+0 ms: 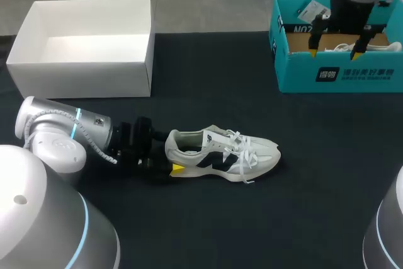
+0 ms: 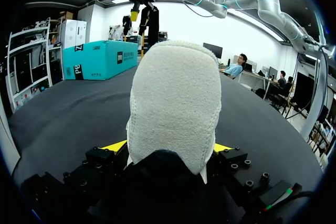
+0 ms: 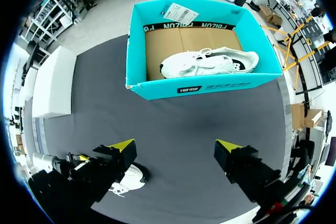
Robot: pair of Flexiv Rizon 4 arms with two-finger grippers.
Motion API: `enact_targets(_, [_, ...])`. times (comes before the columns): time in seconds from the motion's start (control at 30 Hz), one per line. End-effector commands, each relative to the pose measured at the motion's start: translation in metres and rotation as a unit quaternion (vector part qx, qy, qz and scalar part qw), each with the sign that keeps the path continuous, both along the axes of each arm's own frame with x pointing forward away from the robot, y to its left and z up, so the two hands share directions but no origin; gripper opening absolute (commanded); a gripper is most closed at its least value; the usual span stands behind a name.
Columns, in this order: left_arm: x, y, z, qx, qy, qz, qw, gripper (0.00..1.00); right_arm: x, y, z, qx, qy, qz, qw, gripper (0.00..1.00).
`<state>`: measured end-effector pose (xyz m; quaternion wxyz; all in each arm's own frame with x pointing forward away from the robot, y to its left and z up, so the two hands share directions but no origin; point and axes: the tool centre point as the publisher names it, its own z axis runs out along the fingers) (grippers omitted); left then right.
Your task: Take the shoe out of the shoebox, open the shoe tongue, remove and reinsert the insole, then place the shoe into the shoebox
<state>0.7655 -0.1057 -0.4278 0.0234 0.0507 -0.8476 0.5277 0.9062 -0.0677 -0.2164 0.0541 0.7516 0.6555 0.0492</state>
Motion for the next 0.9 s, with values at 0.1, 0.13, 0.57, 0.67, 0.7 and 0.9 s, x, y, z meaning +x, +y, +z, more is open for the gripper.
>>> enact_targets(0.1, [0.000, 0.001, -0.004, 0.000, 0.001, 0.000, 1.000, 0.00, -0.009, 0.050, -0.015, 0.002, -0.005, 0.002, 1.000, 1.00])
enact_targets(0.13, [0.000, 0.001, -0.004, 0.000, 0.001, 0.000, 1.000, 0.00, -0.012, 0.057, -0.016, 0.002, 0.000, 0.005, 1.000, 1.00])
enact_targets(0.57, [0.000, 0.001, -0.004, 0.000, 0.001, 0.000, 1.000, 0.00, -0.053, 0.140, -0.036, 0.022, 0.030, 0.024, 0.999, 1.00])
enact_targets(0.67, [0.000, 0.001, -0.004, 0.000, 0.001, 0.000, 1.000, 0.00, -0.062, 0.152, -0.042, 0.041, 0.025, 0.026, 0.998, 1.00])
enact_targets(0.7, [0.000, 0.001, -0.004, 0.000, 0.001, 0.000, 1.000, 0.00, -0.062, 0.152, -0.042, 0.041, 0.025, 0.026, 0.998, 1.00])
enact_targets(0.9, [0.000, 0.001, -0.004, 0.000, 0.001, 0.000, 1.000, 0.00, -0.062, 0.152, -0.042, 0.041, 0.025, 0.026, 0.998, 1.00])
